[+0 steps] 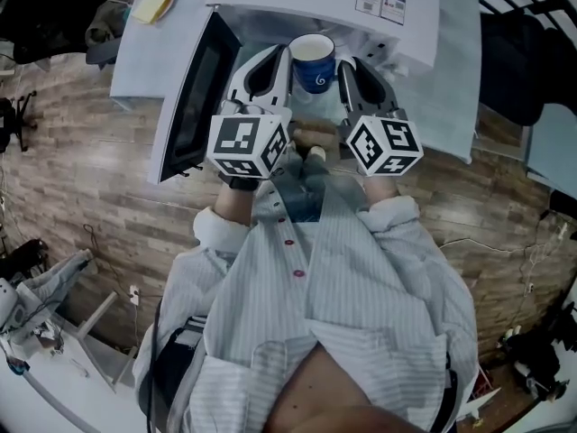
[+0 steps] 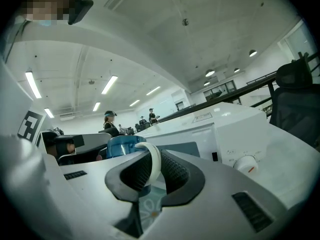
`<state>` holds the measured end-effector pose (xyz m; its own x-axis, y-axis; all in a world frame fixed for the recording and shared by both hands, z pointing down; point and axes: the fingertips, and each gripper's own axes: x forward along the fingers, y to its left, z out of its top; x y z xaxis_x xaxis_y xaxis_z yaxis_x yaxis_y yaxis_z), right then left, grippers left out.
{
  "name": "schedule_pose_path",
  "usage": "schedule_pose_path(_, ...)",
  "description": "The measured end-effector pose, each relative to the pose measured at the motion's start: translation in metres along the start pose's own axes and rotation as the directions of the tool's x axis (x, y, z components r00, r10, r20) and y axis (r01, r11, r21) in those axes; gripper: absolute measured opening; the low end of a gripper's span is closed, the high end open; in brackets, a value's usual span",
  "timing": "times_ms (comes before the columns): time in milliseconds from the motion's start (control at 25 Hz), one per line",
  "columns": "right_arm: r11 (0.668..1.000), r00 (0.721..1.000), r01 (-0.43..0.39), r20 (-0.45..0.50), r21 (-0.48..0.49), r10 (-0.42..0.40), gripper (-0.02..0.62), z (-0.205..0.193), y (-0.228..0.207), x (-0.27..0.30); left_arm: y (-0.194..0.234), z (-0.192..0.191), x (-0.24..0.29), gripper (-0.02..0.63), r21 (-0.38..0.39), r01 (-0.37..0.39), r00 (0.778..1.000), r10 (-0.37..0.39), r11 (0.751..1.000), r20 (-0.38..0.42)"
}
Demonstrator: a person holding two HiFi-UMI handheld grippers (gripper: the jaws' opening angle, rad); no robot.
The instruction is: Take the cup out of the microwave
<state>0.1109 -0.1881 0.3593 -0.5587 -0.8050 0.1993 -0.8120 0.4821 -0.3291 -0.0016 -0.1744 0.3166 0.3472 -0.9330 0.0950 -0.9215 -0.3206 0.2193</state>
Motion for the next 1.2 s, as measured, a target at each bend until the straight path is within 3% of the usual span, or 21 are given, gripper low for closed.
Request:
schedule_pose_path(680, 0.999, 0.995, 0.031, 0.094, 0.017, -0.033, 0.077, 0.049, -0.008, -0.065, -0.063, 0.032, -0.016, 0.008, 0.061, 0.145, 0.989, -0.147, 0.988, 0.033)
schedule_pose_path(1200, 0.998, 0.992, 0.057, 0.112, 0.022, -0.059, 0.077, 0.048, -0.016, -0.064, -0.065, 0.023, -0.006, 0.008, 0.082, 0.162, 0.986, -0.164, 0.983, 0.01)
